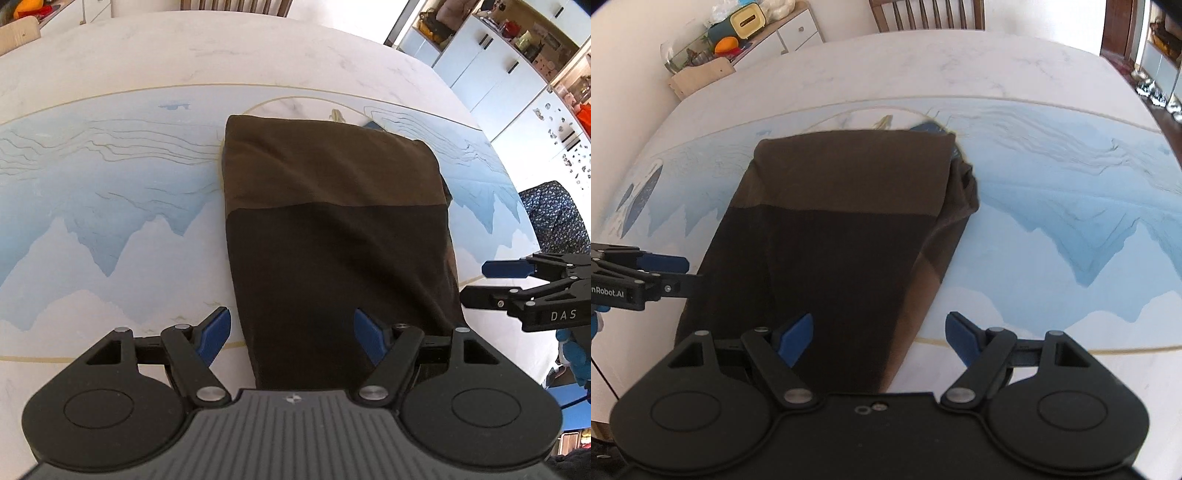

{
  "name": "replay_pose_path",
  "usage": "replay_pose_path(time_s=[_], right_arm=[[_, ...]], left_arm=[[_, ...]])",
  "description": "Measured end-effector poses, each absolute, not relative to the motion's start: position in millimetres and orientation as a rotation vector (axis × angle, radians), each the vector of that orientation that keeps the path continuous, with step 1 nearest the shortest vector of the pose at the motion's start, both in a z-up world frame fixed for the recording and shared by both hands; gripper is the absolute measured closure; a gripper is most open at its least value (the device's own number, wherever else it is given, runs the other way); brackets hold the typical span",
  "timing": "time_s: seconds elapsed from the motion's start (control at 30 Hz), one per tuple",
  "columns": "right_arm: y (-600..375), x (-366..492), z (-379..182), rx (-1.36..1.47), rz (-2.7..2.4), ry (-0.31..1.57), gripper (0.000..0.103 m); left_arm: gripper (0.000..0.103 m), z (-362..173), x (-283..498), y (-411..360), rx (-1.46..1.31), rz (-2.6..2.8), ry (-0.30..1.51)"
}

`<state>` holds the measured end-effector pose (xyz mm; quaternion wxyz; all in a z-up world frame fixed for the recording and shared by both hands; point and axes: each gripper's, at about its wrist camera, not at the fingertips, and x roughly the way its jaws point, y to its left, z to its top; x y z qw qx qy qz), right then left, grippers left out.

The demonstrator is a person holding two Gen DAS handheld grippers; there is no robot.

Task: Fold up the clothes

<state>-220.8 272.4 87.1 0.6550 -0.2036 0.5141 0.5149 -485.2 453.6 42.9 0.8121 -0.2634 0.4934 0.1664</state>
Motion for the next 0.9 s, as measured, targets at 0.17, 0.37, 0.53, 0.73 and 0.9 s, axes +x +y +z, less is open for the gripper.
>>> replay_pose_path(time_s=[0.17,0.37,0.53,0.73,0.9], right_arm=[[275.4,-227.7,83.3,-0.469,1.159,1.193,0.0],[282.0,-230.2,78.5,-0.471,1.158,1.209,0.0],[288.9,-229.7,75.3,-0.491,1.167,1.211,0.0],[289.4,-223.2,73.2,-0.479,1.152,1.214,0.0],[293.7,-220.1,67.8,-0.492,1.135,1.218,0.0]], left_arm=[[0.03,35.7,-480.5,458.2,-0.573,0.369,1.072],[0.03,25.7,-471.8,467.3,-0.6,0.379,1.077],[0.03,22.5,-469.2,467.8,-0.6,0.385,1.086],[0.03,20.5,-467.7,466.0,-0.6,0.384,1.091],[0.03,18.9,-461.1,463.6,-0.598,0.373,1.084]])
